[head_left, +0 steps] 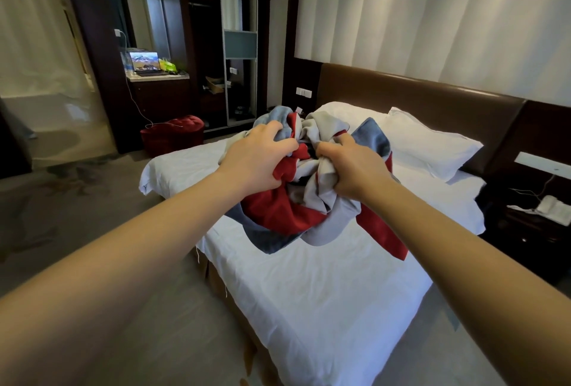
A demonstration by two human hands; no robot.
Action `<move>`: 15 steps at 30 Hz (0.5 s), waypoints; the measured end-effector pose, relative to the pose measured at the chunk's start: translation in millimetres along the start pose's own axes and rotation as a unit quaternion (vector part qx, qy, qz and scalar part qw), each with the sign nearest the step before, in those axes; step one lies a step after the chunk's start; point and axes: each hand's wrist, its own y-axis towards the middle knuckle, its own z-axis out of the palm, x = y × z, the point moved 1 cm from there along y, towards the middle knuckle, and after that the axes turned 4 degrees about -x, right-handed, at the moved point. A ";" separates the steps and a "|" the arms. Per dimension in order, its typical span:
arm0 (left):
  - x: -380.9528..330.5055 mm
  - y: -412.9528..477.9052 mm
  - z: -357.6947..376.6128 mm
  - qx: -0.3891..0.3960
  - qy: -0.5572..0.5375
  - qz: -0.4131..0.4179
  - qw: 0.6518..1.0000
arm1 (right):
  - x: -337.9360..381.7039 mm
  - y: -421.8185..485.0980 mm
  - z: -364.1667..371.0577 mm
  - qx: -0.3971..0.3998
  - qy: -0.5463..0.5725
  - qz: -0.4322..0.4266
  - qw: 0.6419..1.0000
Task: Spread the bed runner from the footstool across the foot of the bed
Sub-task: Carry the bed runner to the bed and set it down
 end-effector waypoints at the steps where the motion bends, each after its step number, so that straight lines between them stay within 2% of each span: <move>1: 9.0 2.4 5.5 -0.002 0.000 -0.004 1.000 | 1.9 9.5 5.3 0.002 0.000 -0.001 1.000; 15: 113.6 68.8 93.8 -0.034 0.001 -0.024 0.999 | -14.5 148.3 70.4 -0.009 -0.017 -0.027 0.999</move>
